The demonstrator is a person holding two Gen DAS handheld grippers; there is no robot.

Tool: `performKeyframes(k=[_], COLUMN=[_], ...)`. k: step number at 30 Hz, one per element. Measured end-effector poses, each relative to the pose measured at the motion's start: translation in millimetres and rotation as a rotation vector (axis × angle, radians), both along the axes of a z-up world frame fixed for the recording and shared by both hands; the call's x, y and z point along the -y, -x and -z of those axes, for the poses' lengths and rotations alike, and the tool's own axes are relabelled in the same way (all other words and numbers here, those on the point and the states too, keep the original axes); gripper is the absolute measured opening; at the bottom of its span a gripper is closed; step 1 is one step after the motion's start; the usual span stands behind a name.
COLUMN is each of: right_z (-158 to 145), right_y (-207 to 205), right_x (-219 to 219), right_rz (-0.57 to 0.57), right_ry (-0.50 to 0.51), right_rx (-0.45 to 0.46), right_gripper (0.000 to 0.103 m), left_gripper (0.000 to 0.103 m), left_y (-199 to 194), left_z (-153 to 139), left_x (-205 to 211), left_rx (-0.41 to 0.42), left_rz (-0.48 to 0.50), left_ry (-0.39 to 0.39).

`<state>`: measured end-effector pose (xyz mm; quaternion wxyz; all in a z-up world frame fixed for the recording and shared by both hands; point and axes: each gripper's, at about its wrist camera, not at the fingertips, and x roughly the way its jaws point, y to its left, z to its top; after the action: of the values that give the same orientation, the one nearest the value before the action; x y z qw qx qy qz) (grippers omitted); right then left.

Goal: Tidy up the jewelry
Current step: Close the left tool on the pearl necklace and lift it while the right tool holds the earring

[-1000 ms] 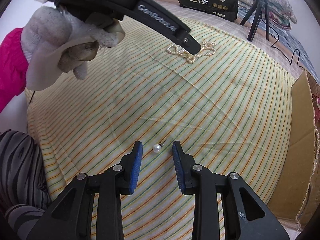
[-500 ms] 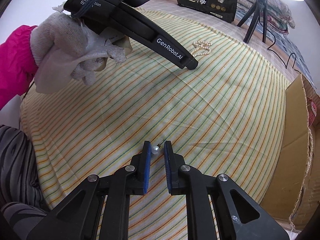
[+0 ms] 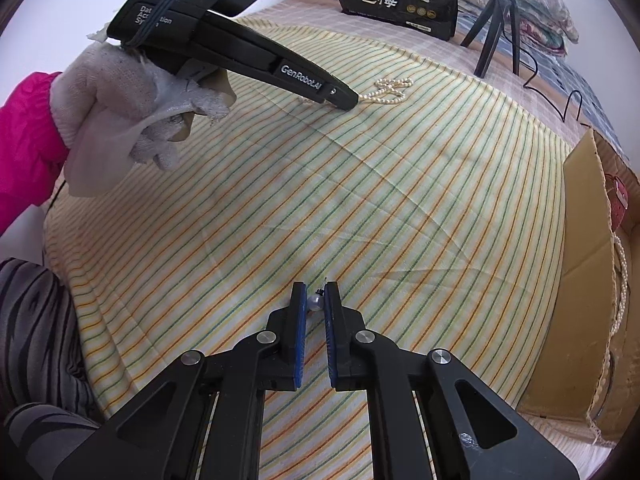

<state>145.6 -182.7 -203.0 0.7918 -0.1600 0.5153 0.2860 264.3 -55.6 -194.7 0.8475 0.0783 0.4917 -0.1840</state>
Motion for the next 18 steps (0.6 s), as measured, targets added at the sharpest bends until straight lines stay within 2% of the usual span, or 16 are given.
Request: performKeyframes(k=[9, 18], right_z=[-8.5, -31.4], right_y=[4.4, 12.0], right_x=[9.7, 28.4], right_rz=[0.031, 0.067], right_ry=[-0.031, -0.065], right_rx=[0.006, 0.049], right_gripper=[0.007, 0.007], left_gripper=[0.006, 0.005], left_y=[6.4, 15.4], left_z=[-28.9, -69.7], left_x=[-7.5, -18.2], left_rx=[0.049, 0.111], left_rz=[-0.029, -0.057], left_ry=[0.059, 0.129])
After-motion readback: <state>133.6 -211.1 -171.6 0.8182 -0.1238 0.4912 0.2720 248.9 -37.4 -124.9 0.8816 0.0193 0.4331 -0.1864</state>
